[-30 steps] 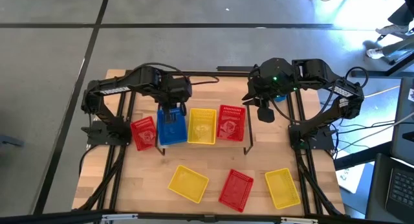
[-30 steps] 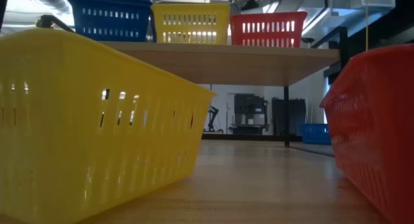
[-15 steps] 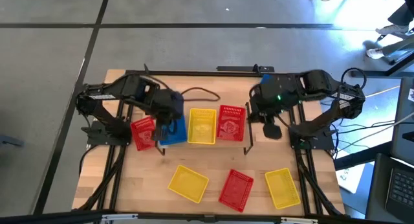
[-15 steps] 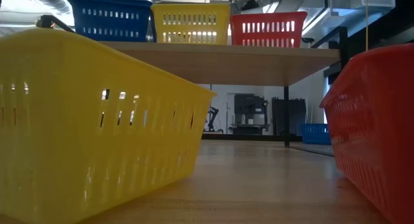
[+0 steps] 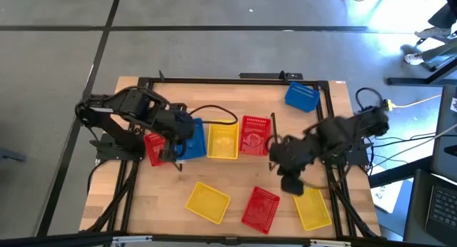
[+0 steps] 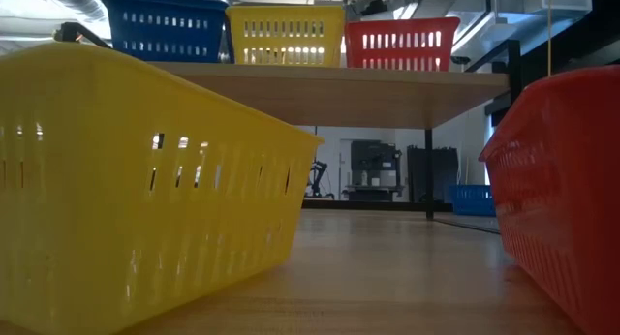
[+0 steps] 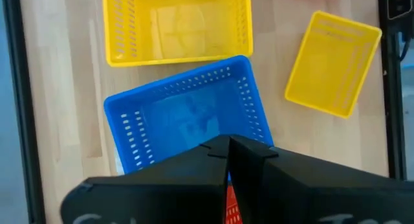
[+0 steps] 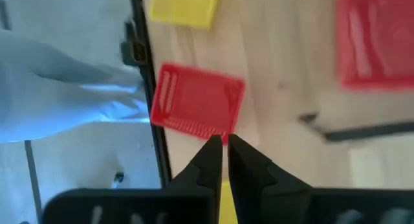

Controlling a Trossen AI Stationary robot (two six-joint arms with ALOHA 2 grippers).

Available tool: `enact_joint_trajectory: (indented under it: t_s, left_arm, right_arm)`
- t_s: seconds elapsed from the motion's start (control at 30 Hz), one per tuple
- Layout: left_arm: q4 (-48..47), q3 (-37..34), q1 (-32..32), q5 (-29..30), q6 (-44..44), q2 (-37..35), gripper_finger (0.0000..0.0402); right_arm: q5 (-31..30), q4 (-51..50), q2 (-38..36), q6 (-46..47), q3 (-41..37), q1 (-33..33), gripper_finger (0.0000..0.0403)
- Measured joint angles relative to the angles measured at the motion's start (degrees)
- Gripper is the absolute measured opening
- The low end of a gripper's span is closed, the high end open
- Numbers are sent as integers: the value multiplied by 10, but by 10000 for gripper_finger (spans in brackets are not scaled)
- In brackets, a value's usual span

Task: Stack baskets on shelf by color
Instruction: Stack the bottom red bin on top of the red bin on the shelf

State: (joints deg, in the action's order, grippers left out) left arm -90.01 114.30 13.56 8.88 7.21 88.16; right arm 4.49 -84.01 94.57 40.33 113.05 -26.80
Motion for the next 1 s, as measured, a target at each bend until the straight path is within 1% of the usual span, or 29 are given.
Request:
enact_joint_trajectory:
  t_s: [0.1,0.17,0.4,0.57,0.7,0.83,0.9,1.0]
  left_arm:
    - [1,0,12,2,4,-7,0]
    - [0,0,15,-1,-11,-9,0]
    - [1,0,38,-19,-40,-12,0]
    - [0,0,53,-22,-48,-12,0]
    - [0,0,69,-25,-47,-22,0]
    - [0,0,77,-29,-41,-31,0]
    - [0,0,78,-28,-31,-39,0]
    - [0,0,77,-28,-15,-51,0]
  right_arm:
    - [2,2,34,43,-1,-28,21]
    - [3,14,53,62,-1,-39,20]
    - [1,19,110,163,-1,-46,20]
    - [37,17,153,193,-1,-46,24]
    - [72,-6,187,193,-1,-46,46]
    - [78,-30,208,165,-1,-46,85]
    - [64,-38,213,144,-1,-46,104]
    - [7,-40,215,134,-8,-46,121]
